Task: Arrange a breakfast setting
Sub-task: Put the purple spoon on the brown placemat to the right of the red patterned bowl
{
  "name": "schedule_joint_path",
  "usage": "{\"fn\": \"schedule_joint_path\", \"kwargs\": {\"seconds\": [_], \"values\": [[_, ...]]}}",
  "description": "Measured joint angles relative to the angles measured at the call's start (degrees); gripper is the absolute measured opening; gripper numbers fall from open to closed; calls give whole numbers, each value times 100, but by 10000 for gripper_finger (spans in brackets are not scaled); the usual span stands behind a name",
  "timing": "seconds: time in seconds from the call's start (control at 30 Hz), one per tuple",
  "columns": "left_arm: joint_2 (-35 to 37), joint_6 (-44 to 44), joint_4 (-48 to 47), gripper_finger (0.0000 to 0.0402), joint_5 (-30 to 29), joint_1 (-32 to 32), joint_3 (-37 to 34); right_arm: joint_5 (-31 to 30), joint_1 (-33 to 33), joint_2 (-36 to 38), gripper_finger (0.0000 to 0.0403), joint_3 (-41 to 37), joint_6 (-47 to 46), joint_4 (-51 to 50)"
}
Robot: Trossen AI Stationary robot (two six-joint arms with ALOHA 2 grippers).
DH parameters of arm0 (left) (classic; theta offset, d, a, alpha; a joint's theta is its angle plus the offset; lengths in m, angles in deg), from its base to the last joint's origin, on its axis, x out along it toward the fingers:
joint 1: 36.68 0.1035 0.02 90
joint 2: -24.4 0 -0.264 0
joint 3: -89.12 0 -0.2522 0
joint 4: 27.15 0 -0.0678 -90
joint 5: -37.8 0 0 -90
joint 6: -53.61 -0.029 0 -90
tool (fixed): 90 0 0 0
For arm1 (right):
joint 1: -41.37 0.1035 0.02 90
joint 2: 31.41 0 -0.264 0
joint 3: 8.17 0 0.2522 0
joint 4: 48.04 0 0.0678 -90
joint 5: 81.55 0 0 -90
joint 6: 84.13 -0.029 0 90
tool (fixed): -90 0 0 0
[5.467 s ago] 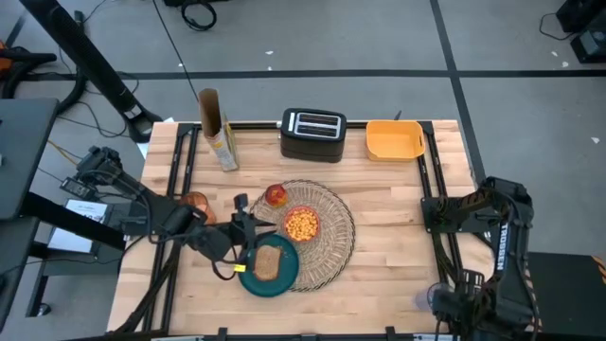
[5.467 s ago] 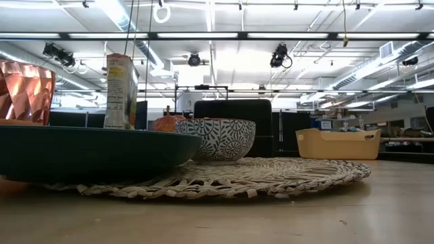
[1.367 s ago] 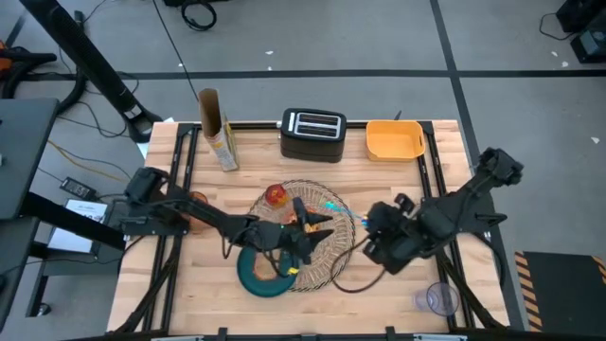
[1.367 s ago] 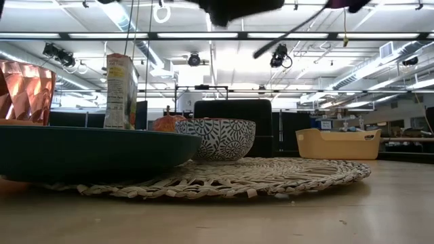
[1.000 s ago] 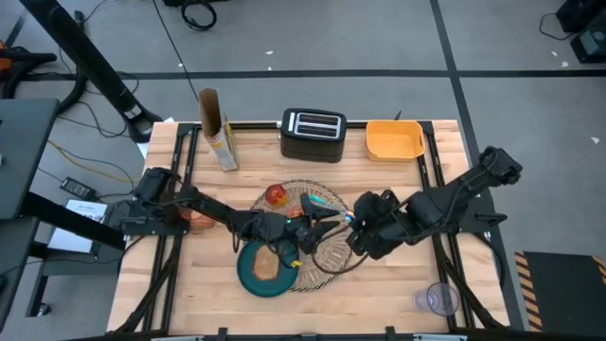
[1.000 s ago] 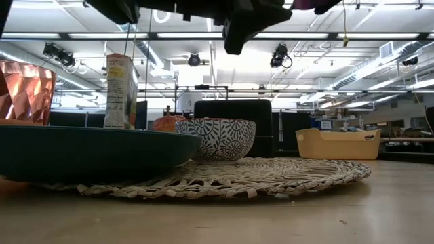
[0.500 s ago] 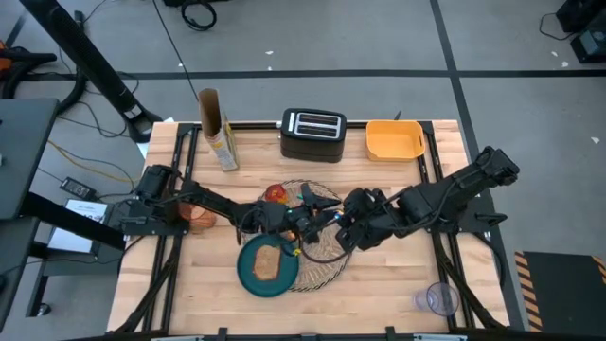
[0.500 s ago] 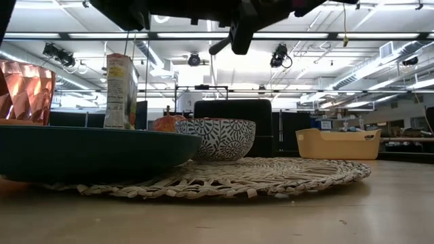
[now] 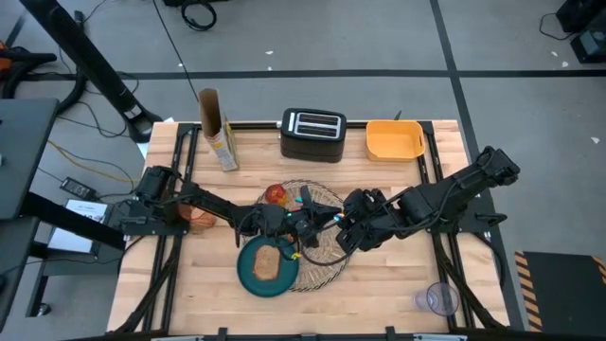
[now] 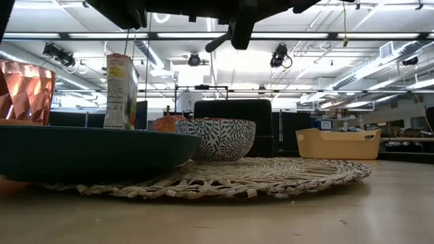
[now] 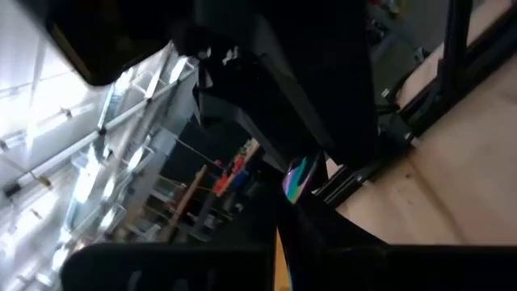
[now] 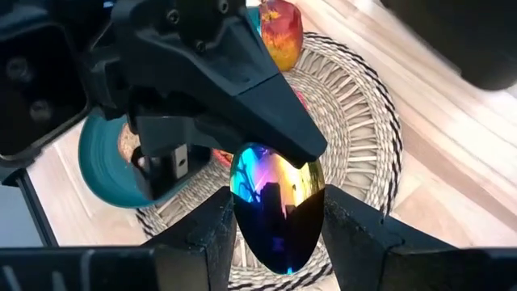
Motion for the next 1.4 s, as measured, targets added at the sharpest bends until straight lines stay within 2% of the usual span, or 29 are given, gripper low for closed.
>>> {"fn": "schedule_joint_path", "kwargs": {"seconds": [0.2,0.4,0.57,0.73,0.9,1.03,1.13,1.2,1.27,1.4], "values": [[0,623,14,18,8,0,0,-81,4,3,185,0,219,26],[4,1479,69,18,-19,26,2,-3,39,309,223,0,1233,26],[4,2410,330,18,56,33,2,-965,486,773,229,0,2223,14],[4,3569,1263,18,550,29,2,-1921,1145,1043,227,-14,2626,-39],[8,4767,2805,18,1344,28,4,-2078,1713,1098,228,-550,2538,354],[11,5734,3631,18,1573,32,9,-2513,1969,1000,228,-1430,2656,1701],[10,6074,3595,18,1768,31,64,-3065,1930,878,226,-2111,3272,3277],[8,6207,3608,18,1952,5,117,-3201,1746,761,225,-2452,3911,4427],[9,6248,3598,18,2064,-39,125,-3088,1532,663,225,-2725,4623,5517],[9,6023,3603,18,2102,-161,125,-2423,1079,499,224,-3004,5789,7492]]}}
